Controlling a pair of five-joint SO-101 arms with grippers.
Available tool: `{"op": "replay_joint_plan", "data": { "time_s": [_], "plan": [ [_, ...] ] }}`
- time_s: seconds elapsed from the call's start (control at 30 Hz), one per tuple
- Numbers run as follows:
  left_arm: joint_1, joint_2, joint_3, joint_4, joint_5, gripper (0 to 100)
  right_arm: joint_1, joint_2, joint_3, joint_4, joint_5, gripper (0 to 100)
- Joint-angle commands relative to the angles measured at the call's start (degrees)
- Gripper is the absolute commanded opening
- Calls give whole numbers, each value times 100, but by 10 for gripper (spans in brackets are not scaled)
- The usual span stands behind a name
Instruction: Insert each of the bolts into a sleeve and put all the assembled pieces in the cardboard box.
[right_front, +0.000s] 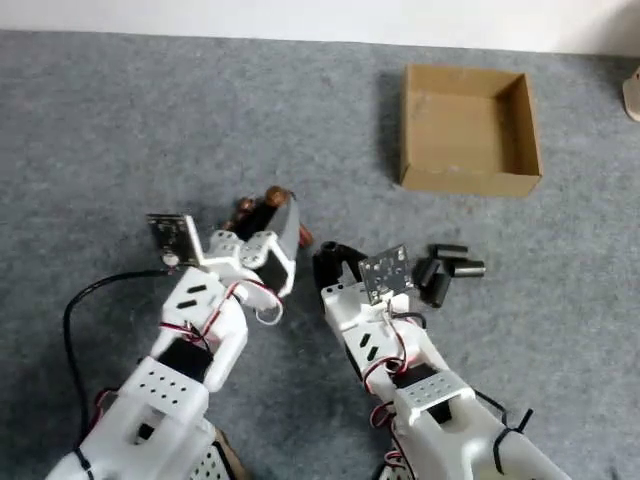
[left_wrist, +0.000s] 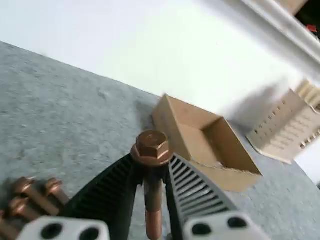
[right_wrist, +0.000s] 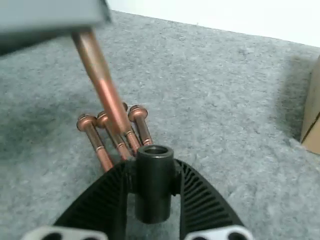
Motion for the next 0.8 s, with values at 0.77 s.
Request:
{"op": "replay_joint_plan", "data": {
  "time_s": [0.77],
  "plan": [
    [426,-3046,75,1284,-563,5,-646,31,611,-1086,519,4]
  ]
}}
